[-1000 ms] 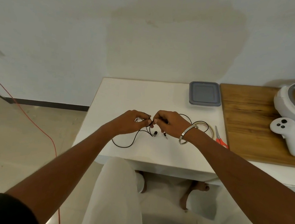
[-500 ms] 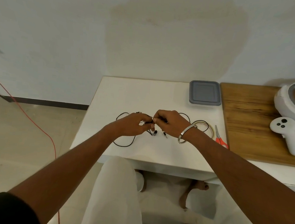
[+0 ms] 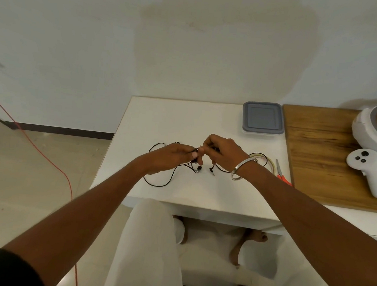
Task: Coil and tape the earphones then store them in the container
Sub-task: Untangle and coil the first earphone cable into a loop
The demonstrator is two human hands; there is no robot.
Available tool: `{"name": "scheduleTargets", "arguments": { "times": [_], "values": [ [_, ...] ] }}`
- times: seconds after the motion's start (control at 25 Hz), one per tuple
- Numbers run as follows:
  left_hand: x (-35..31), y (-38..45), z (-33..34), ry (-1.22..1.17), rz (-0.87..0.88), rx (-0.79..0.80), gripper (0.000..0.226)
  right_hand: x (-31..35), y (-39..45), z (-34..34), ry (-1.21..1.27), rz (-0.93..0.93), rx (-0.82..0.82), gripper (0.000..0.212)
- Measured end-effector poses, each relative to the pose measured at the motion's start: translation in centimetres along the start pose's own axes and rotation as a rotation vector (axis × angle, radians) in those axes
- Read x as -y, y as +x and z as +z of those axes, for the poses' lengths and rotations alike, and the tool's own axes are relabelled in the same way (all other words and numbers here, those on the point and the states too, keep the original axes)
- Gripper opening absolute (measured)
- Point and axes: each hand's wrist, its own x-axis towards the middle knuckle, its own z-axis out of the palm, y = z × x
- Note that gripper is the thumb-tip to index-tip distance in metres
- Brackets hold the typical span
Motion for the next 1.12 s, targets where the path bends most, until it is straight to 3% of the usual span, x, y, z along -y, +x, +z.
{"name": "scheduleTargets", "arguments": {
  "times": [0.28,0.64,0.8,1.12],
  "values": [
    [-0.3,-0.4,-0.8,-0.293,-0.045,0.106,0.03,0.6,-0.3,0.3,0.08,-0.069,-0.033,0.021],
    [-1.7,-0.4,-1.2,-0.698,0.141,0.12,0.029,-0.2,-0.4,1.9,-0.042,-0.004,0.064,0.025],
    [-2.4,0.1,-0.5,-0.803,0.206,0.037,0.03,0.4,-0.6,3.0,-0.007,0.001,0.102,0.026],
    [-2.8,0.8,-0.1,-0.707,0.219,-0.173,0.031,0.4,-0.5,3.5,0.044,0.017,0.171,0.035]
  ]
}}
